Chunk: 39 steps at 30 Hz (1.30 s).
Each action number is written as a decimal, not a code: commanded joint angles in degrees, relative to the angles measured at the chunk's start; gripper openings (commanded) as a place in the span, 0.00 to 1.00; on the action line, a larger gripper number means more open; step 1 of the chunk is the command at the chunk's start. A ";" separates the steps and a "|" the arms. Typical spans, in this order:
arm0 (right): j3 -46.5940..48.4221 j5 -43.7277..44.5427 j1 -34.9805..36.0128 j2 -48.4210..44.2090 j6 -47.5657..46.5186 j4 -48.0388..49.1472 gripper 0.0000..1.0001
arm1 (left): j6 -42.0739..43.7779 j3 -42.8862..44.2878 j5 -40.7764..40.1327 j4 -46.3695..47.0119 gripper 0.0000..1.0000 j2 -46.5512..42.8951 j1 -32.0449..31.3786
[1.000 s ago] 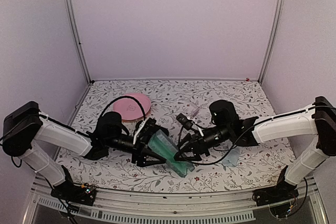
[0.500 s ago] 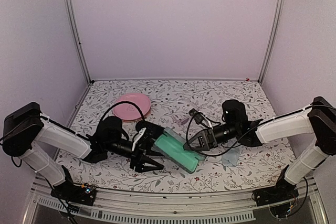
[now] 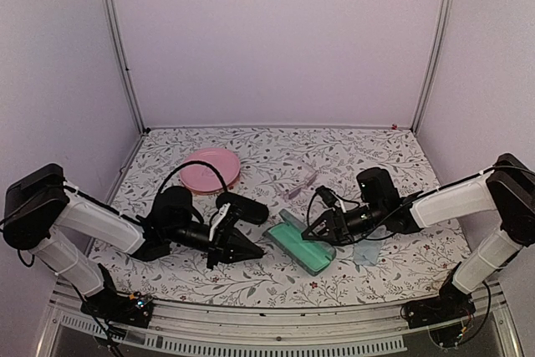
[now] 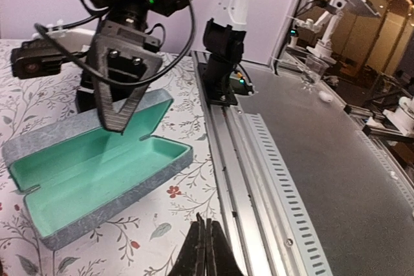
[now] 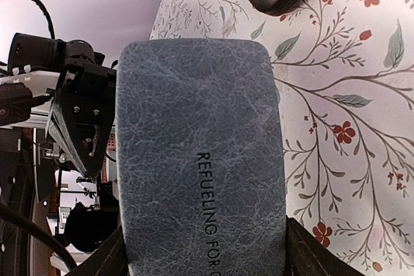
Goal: Organize the sunglasses
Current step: Place the opened sunglasses case at the center of the board.
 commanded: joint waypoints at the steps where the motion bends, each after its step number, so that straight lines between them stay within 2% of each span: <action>1: 1.73 2.29 0.36 -3.71 -2.75 -1.16 0.50 | -5.47 3.32 -10.43 -5.08 0.07 0.72 0.18; 5: 2.74 3.90 1.40 -4.79 -4.78 -3.33 0.50 | -13.77 4.74 -17.19 -6.02 0.27 2.22 0.33; 8: 3.42 4.59 2.51 -4.85 -6.23 -4.18 0.50 | -21.04 5.35 -21.23 -5.61 0.45 3.58 0.94; 12: 3.85 4.94 3.39 -4.95 -7.36 -4.36 0.50 | -26.26 6.88 -21.32 -5.79 0.58 6.16 1.68; 16: 3.90 4.18 3.87 -5.43 -7.68 -3.46 0.50 | -26.84 9.06 -21.99 -8.49 0.59 9.35 1.63; 22: 3.37 3.01 3.96 -5.10 -7.02 -1.52 0.50 | -26.68 9.57 -21.85 -8.11 0.49 12.05 1.69; 27: 3.64 2.90 3.95 -3.68 -6.64 -1.42 0.50 | -24.78 8.99 -21.96 -8.60 0.50 11.36 1.68; 32: 5.93 1.37 3.96 0.81 -8.29 -2.59 0.50 | -20.29 6.42 -24.42 -11.89 0.57 5.52 1.84; 39: 15.13 -5.81 5.92 11.00 -15.40 -8.89 0.50 | -16.03 2.78 -34.91 -22.50 0.61 -7.85 3.72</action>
